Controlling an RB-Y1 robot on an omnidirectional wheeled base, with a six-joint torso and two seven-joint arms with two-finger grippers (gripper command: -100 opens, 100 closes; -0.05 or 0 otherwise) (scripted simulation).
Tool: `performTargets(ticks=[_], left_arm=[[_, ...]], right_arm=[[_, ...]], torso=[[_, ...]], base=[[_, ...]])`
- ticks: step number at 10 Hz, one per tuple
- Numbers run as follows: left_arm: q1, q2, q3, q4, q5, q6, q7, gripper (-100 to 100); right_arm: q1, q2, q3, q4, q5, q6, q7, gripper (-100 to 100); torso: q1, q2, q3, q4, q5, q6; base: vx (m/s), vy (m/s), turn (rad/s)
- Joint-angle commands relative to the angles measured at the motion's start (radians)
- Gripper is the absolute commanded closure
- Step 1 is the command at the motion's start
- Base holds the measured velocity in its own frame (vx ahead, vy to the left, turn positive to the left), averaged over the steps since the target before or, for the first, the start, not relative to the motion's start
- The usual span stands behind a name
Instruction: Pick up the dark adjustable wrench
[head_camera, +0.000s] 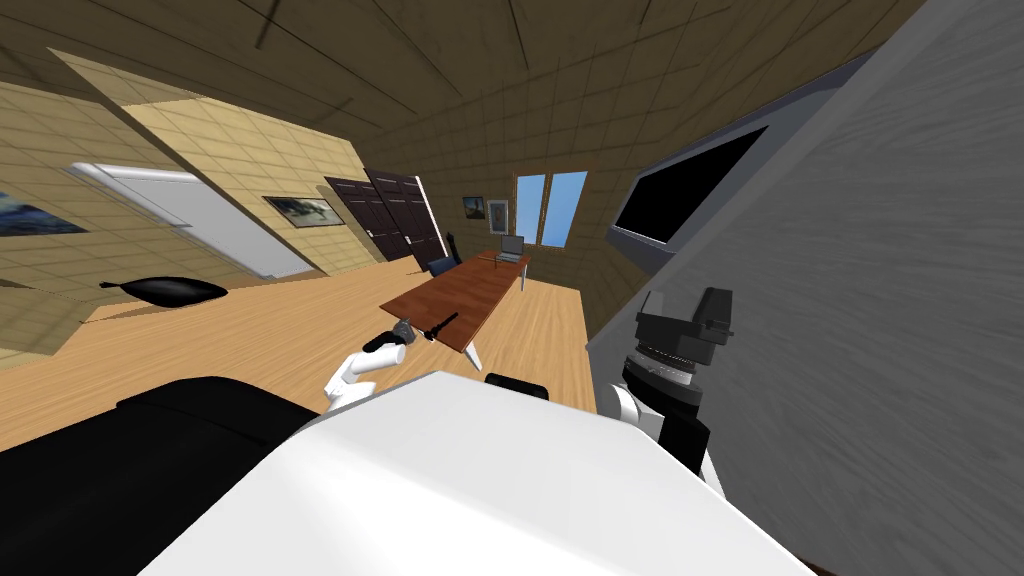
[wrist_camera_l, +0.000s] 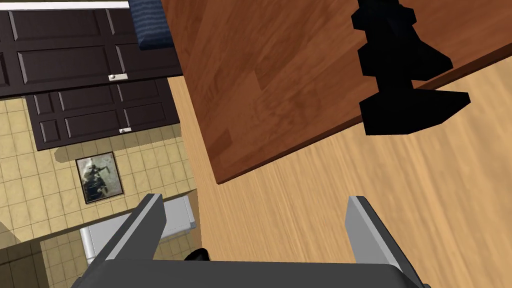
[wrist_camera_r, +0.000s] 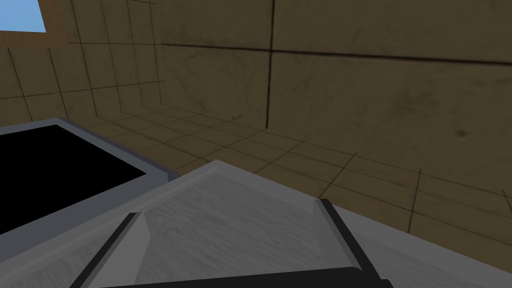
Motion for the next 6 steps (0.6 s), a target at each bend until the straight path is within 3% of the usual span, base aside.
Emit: performTargets(ticks=[1, 4, 6], left_arm=[[-0.007, -0.003, 0.003, 0.006, -0.005, 0.029, 0.002, -100], [-0.028, 0.029, 0.043, 0.093, 0.027, 0.121, 0.030, -100], [-0.028, 0.029, 0.043, 0.095, 0.027, 0.157, 0.030, -100]], right_arm=[[0.000, 0.000, 0.000, 0.000, 0.000, 0.000, 0.000, 0], [0.000, 0.000, 0.000, 0.000, 0.000, 0.000, 0.000, 0], [0.000, 0.000, 0.000, 0.000, 0.000, 0.000, 0.000, 0]], torso=[[0.000, 0.000, 0.000, 0.000, 0.000, 0.000], [0.000, 0.000, 0.000, 0.000, 0.000, 0.000], [0.000, -0.001, -0.001, 0.000, 0.000, 0.000]], base=[[0.036, -0.012, -0.001], [0.073, -0.030, -0.003], [0.071, -0.017, 0.000]])
